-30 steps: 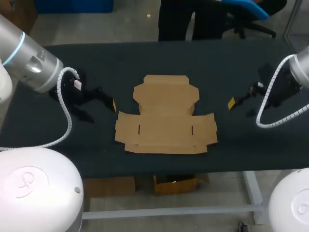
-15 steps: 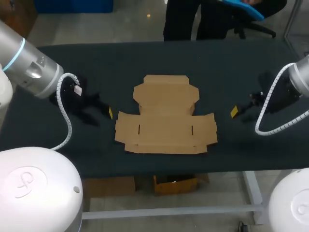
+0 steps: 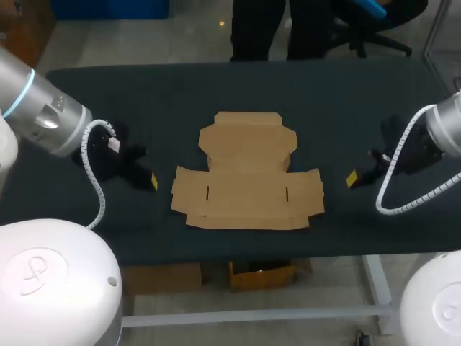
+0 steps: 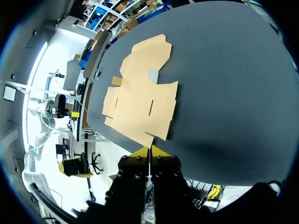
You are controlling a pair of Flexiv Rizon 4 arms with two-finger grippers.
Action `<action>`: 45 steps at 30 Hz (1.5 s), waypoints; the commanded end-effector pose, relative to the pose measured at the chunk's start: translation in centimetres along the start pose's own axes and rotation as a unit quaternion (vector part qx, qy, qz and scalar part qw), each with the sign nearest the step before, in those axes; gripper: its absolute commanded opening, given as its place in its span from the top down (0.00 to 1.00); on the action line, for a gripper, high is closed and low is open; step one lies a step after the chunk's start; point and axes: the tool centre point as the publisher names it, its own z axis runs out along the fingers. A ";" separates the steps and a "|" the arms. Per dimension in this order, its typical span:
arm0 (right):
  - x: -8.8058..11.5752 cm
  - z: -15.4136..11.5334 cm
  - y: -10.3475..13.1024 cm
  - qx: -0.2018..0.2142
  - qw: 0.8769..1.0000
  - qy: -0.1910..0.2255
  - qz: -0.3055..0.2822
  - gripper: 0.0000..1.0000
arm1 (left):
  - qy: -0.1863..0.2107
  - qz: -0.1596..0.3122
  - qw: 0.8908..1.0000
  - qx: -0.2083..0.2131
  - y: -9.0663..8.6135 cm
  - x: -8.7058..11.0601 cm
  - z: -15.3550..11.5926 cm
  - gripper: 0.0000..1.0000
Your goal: Assemble the packaging by folding the flat box into shape, placing the metal phone stand inside, and closing the box properly
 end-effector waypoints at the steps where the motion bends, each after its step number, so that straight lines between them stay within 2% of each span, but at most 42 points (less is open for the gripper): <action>1: -0.4 0.8 -0.4 -0.005 1.000 0.004 -0.002 1.00 | 0.002 0.001 1.000 -0.001 0.2 -0.4 0.6 1.00; 15: -0.6 1.7 -0.7 -0.009 1.000 0.015 0.000 1.00 | 0.003 -0.009 1.000 -0.004 0.0 -1.7 1.3 1.00; 36: -0.7 1.8 -0.7 -0.006 1.000 0.017 0.004 1.00 | 0.003 -0.009 1.000 -0.004 0.0 -1.7 1.3 1.00; 40: -0.1 2.0 -1.5 -0.034 0.998 -0.022 0.041 1.00 | 0.003 -0.010 1.000 -0.003 0.1 -1.6 1.4 1.00; 45: 0.3 2.4 -2.6 -0.044 0.997 -0.042 0.051 1.00 | -0.009 -0.014 1.000 0.004 1.2 -1.1 2.3 1.00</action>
